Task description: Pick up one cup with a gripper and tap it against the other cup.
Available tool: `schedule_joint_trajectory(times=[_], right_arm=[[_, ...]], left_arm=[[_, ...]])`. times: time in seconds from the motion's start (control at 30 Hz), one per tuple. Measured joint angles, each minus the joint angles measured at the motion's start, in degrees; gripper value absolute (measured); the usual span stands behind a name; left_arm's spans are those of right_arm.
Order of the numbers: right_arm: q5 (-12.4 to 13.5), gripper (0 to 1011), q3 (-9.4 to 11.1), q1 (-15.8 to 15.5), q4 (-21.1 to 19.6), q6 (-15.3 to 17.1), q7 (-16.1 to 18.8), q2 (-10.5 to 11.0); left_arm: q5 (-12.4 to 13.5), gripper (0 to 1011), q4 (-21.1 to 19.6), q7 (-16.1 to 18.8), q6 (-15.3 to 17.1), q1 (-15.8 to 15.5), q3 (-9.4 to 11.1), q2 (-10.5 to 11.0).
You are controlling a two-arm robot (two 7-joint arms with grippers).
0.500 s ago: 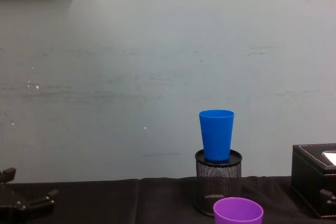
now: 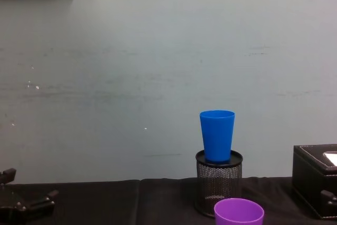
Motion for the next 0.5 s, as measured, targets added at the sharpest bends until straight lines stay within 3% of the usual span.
schedule_joint_trajectory(times=[0.5], right_arm=[[0.0, 1004, 0.0, 0.0, 0.0, 0.0, 0.0, 0.0]], left_arm=[[0.0, 1000, 0.0, 0.0, 0.0, 0.0, 0.0, 0.0]])
